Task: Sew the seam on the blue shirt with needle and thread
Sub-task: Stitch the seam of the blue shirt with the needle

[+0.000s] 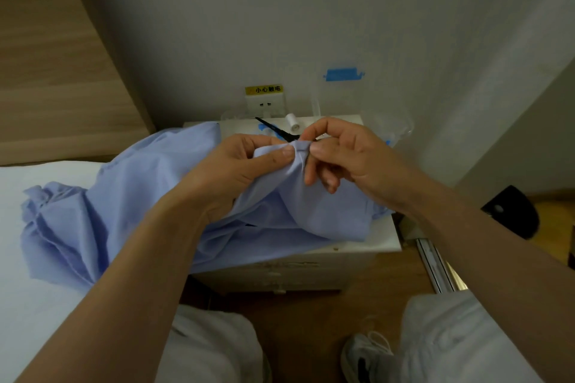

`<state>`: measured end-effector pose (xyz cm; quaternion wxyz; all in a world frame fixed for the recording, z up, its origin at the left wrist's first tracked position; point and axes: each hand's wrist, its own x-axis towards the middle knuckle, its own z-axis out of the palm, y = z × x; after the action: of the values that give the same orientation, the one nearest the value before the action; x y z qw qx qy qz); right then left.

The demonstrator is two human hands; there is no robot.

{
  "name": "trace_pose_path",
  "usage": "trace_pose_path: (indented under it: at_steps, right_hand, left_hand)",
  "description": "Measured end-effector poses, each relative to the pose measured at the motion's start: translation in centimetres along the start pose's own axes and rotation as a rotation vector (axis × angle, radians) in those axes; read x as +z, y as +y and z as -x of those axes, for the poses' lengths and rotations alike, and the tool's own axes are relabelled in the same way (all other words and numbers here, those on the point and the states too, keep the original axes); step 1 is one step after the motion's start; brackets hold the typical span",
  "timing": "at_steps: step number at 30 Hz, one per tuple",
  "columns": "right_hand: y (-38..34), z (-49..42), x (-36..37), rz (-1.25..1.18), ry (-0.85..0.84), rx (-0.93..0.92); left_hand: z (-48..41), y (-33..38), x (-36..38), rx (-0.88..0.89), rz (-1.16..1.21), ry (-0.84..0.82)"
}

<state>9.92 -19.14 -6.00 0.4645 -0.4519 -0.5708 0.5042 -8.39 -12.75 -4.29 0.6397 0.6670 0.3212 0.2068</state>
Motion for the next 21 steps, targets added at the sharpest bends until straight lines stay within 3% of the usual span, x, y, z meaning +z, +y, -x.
trace_pose_path:
  at_steps: [8,11,15,17,21]
  right_hand:
    - [0.2,0.1,0.2,0.025,-0.060,-0.015]
    - [0.6,-0.1,0.3,0.061,0.009,-0.033]
    - [1.1,-0.5,0.2,0.410,0.316,-0.289]
    - [0.9,-0.4,0.5,0.582,0.352,-0.422]
    - [1.0,-0.6,0.7,0.707,0.335,-0.542]
  left_hand:
    - [-0.3,-0.5,0.2,-0.019,-0.034,0.014]
    - [-0.4,-0.5,0.2,-0.002,-0.076,0.038]
    - [-0.6,-0.6,0.1,0.019,-0.093,0.126]
    - [-0.7,-0.6,0.3,0.047,-0.171,0.162]
    - [-0.5,-0.3,0.7,0.066,-0.199,0.140]
